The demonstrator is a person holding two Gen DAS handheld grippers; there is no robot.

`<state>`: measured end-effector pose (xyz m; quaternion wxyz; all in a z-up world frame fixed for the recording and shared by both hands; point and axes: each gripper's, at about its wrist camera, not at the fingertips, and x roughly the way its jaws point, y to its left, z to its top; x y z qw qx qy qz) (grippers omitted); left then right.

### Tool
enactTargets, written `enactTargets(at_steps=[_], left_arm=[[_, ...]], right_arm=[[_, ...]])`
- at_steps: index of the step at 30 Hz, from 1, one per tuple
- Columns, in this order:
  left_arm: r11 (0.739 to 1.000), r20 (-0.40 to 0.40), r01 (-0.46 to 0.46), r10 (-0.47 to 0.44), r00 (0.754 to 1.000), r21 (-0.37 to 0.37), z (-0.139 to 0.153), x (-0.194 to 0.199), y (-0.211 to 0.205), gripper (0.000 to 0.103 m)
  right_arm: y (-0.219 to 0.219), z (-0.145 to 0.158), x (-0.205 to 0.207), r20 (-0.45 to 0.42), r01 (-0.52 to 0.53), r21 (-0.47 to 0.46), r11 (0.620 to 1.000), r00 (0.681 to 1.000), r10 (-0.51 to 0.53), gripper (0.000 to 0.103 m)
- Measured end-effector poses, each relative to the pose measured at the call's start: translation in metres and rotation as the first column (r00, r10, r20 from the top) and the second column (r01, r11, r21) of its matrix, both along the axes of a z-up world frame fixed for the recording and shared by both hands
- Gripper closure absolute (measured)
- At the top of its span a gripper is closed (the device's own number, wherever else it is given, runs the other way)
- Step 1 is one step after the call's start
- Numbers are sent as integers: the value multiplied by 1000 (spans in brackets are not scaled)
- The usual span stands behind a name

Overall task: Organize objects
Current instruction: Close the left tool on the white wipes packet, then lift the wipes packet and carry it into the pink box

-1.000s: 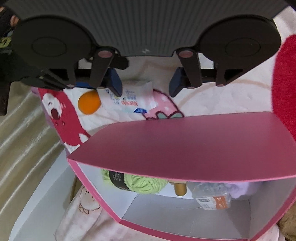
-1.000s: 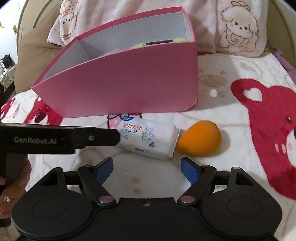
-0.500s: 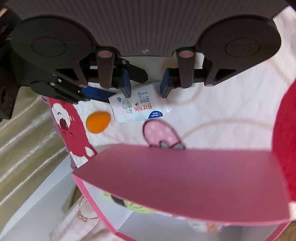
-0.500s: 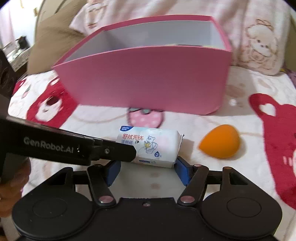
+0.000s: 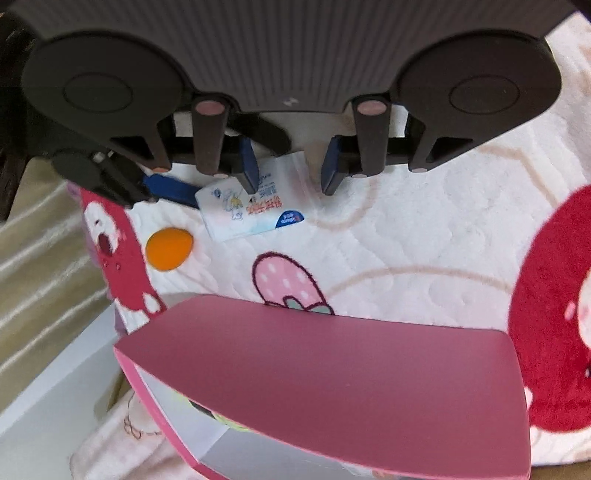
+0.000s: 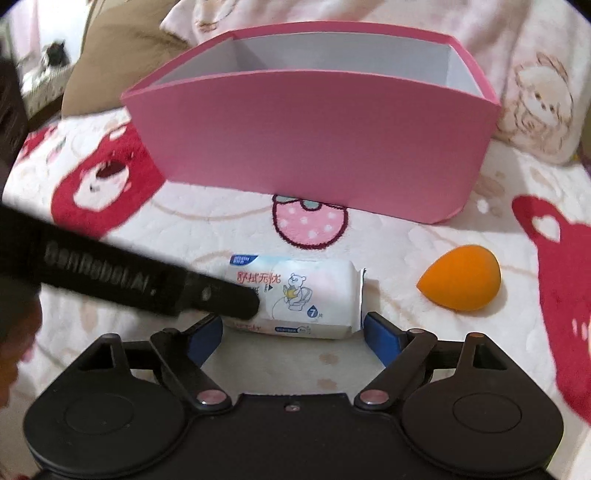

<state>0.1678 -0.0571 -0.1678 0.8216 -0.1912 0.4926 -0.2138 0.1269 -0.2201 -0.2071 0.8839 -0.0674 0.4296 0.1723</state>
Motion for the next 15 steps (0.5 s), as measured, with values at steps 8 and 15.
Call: enactTargets(at_steps=[8,15], left_arm=[[999,-16,13,-14,1000,-32,2,3,-1,73],[999,-14,41,-41,999,14,25,-7,-8,68]], right_arm=[[-1,7,-1,17,-16,27,1000,1000,15,22],[2,24,-13,13,2,41,999,1000,-3,22]])
